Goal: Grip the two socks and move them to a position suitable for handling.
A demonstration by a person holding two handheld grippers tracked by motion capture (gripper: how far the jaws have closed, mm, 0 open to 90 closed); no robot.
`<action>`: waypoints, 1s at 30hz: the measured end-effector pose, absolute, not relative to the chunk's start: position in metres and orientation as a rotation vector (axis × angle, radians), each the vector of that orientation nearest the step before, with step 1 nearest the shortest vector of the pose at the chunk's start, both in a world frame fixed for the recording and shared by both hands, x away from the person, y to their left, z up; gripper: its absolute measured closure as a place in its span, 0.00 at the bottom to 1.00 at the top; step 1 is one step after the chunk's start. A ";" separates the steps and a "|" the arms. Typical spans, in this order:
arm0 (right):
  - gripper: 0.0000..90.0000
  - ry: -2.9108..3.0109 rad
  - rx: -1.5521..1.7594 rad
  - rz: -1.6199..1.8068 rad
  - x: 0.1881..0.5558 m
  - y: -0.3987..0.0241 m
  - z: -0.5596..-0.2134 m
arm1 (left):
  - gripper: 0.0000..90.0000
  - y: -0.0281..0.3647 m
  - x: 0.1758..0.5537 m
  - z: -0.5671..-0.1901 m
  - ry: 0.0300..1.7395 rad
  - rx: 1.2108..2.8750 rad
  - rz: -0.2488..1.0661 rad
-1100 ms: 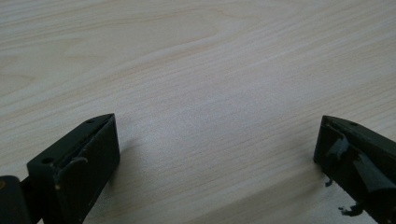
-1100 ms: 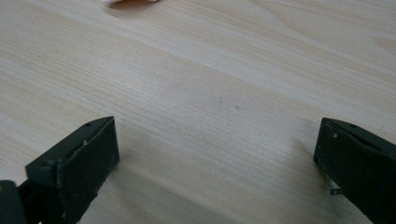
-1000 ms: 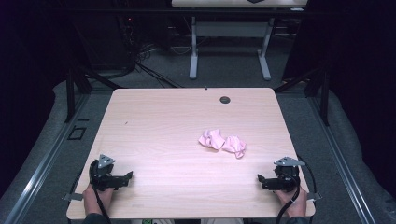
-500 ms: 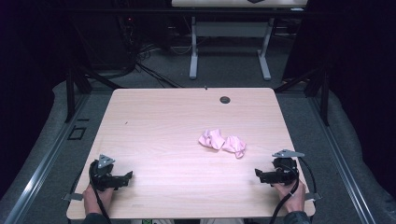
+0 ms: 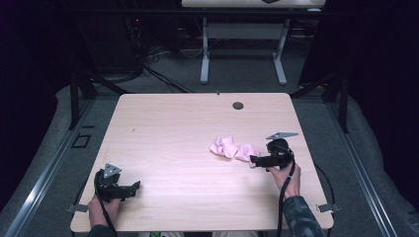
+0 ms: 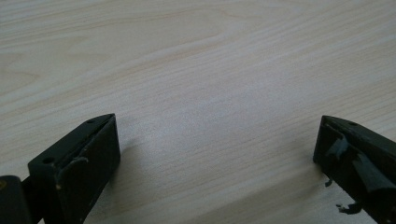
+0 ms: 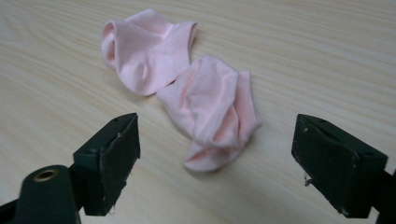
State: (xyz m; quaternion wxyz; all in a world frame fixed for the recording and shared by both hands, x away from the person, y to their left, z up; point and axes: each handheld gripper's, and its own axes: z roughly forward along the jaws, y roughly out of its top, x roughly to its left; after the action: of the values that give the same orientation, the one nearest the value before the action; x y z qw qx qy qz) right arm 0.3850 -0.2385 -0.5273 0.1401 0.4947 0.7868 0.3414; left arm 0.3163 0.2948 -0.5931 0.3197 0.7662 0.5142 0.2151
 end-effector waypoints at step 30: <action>0.89 2.314 1.473 0.804 0.415 -0.203 -0.563 | 0.01 0.295 0.317 -0.593 1.351 2.010 0.566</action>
State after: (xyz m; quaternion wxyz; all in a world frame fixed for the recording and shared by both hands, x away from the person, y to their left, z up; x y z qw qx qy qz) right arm 0.4151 -0.2034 -0.5629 0.1411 0.5101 0.8015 0.2785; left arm 0.3170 0.2948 -0.5934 0.3213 0.7653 0.5145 0.2154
